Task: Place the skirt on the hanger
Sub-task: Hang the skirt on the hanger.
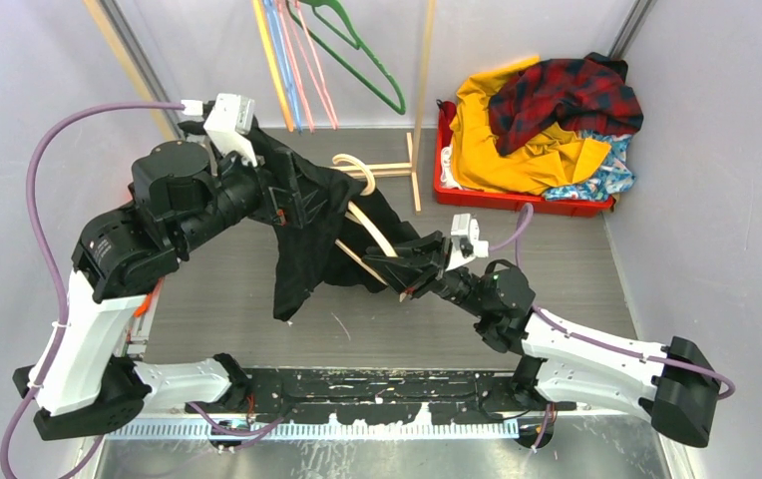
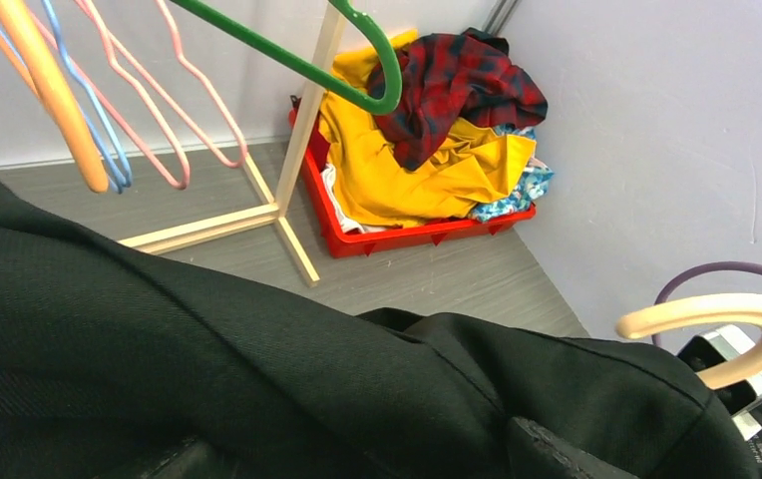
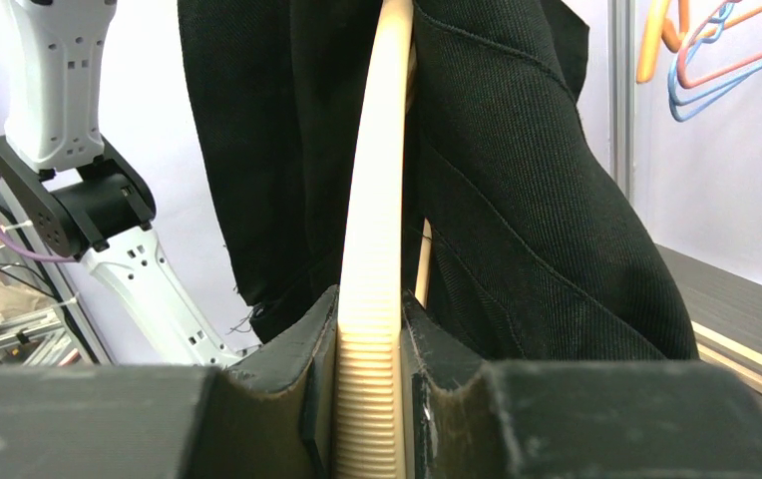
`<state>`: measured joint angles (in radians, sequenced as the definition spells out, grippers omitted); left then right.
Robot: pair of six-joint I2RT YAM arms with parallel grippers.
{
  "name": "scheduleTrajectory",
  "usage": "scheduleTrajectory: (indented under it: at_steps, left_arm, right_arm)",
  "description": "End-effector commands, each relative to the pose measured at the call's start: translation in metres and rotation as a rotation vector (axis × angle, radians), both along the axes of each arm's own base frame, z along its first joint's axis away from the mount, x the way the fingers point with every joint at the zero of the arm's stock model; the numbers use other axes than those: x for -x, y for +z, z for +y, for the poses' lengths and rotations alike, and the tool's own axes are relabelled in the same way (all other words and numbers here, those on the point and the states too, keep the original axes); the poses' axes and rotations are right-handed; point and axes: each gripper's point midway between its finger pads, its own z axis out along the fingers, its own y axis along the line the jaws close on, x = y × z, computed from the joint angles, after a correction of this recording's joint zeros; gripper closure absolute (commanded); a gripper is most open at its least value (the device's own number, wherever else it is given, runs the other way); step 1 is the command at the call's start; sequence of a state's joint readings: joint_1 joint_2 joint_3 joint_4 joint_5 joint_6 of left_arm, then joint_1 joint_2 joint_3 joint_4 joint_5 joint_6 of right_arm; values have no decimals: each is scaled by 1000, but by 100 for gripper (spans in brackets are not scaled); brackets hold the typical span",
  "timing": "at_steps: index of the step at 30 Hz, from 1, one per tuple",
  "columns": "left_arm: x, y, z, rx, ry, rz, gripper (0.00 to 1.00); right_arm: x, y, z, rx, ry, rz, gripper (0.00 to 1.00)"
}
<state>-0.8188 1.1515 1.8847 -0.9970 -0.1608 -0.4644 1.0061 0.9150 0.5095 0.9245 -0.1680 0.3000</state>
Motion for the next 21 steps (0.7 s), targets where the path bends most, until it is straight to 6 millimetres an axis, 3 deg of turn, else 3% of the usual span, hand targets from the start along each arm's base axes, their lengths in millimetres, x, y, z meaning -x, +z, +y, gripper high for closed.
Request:
scheduleTrajectory:
  at_steps: [1, 9, 16, 21]
  left_arm:
    - [2, 28, 0, 82, -3, -68, 1]
    - [7, 35, 28, 213, 139, -37, 0]
    - [6, 29, 22, 217, 122, -16, 1]
    - [15, 33, 8, 115, -35, -124, 1]
  right_arm:
    - [17, 81, -19, -224, 17, -158, 98]
    - [8, 75, -10, -195, -3, -148, 98]
    - [4, 72, -3, -175, -2, -134, 98]
    - [6, 72, 0, -157, 13, -134, 98]
